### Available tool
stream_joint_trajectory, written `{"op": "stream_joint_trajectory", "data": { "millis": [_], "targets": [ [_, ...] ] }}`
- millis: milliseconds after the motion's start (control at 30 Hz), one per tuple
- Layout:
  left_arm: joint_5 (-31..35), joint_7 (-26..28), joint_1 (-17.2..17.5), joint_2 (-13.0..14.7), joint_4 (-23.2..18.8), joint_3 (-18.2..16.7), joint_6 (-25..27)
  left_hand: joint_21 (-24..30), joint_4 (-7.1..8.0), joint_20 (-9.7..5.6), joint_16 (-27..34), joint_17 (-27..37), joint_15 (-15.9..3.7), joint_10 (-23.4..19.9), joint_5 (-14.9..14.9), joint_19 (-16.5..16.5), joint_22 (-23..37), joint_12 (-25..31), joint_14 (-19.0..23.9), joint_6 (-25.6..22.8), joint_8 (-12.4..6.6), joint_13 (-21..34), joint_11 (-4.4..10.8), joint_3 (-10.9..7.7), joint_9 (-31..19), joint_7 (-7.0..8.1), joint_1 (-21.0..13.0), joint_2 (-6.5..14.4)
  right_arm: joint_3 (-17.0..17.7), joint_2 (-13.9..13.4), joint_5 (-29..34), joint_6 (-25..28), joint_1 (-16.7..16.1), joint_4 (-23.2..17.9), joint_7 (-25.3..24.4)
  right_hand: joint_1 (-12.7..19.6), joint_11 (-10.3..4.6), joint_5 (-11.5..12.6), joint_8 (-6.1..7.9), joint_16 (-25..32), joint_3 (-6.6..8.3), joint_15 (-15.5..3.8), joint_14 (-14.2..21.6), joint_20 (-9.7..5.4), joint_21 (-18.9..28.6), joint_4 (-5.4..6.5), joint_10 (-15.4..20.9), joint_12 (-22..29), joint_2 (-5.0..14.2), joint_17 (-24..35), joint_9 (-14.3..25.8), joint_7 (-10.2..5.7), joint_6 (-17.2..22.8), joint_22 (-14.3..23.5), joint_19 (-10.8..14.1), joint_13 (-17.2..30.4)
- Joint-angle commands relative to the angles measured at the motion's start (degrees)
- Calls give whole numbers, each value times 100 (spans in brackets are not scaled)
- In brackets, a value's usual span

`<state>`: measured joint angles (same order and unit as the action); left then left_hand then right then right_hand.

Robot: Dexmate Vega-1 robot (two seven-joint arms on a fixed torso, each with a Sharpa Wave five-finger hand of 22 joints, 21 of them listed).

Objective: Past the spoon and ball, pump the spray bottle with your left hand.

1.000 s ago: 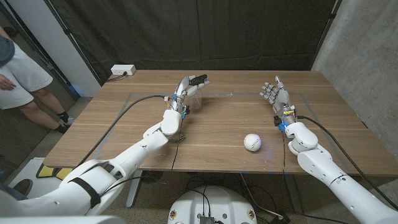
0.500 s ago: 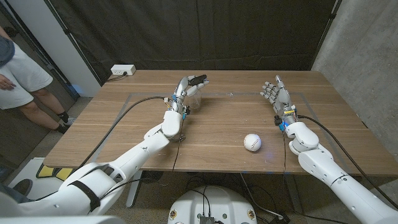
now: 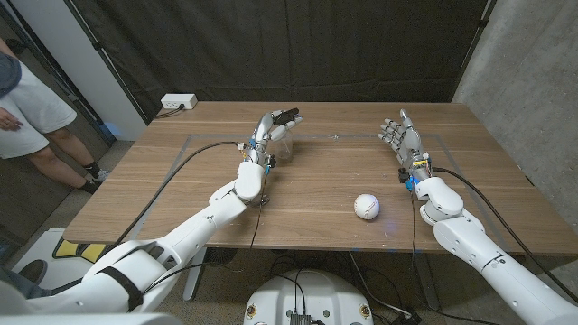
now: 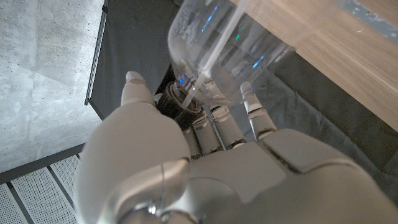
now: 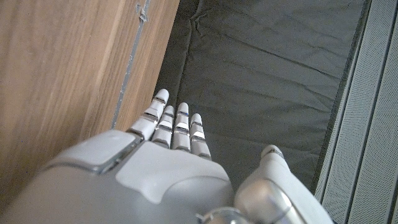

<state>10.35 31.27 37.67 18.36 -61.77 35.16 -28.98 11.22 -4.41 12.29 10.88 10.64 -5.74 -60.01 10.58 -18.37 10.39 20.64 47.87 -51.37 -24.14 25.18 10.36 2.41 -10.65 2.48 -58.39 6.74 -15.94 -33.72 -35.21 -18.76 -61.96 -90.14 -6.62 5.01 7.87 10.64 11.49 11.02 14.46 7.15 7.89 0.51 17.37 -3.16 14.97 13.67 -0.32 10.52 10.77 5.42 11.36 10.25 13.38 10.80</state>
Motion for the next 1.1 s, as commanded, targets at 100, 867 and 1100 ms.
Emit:
{"op": "stream_joint_trajectory", "data": {
  "millis": [100, 867, 1100],
  "targets": [
    [-26, -5, 58, 16, -119, -39, 104, 48, 18, -42, 272, 39, -358, -956, 3, -125, -7, 171, 791, -639, -135, 23, 159, -86, -24, -92, -45, 50, -10, 14, 34, -8, 3, -22, -28, -5, -2, 50, 29, -19, -15, -15, 35, -3, -17, 10, 49, 3, 69, 17, 35, -2, 60, 25, 61, 15],
    [52, 196, 142, 29, -269, -78, 235, 162, -57, -328, 618, 546, -618, -1300, -2, -538, 36, 1355, 1966, -1267, -478, 1337, 147, -228, -340, -3, -192, 38, -25, 11, 38, 32, 4, -42, -37, -2, -2, 52, 23, -27, -26, -7, 34, 1, -48, 3, 58, -5, 77, 15, 35, 1, 62, 25, 73, 16],
    [20, 191, 169, 27, -309, -85, 260, 242, -118, -438, 839, 991, -663, -1250, -1, -722, 91, 1935, 2141, -1409, -667, 2121, 139, -261, -525, 24, -265, -16, -28, 31, 17, 36, 24, -15, -29, -2, -3, 52, 21, -28, -29, -7, 36, -2, -57, 2, 59, -8, 78, 15, 35, 4, 64, 26, 75, 16]
  ]
}}
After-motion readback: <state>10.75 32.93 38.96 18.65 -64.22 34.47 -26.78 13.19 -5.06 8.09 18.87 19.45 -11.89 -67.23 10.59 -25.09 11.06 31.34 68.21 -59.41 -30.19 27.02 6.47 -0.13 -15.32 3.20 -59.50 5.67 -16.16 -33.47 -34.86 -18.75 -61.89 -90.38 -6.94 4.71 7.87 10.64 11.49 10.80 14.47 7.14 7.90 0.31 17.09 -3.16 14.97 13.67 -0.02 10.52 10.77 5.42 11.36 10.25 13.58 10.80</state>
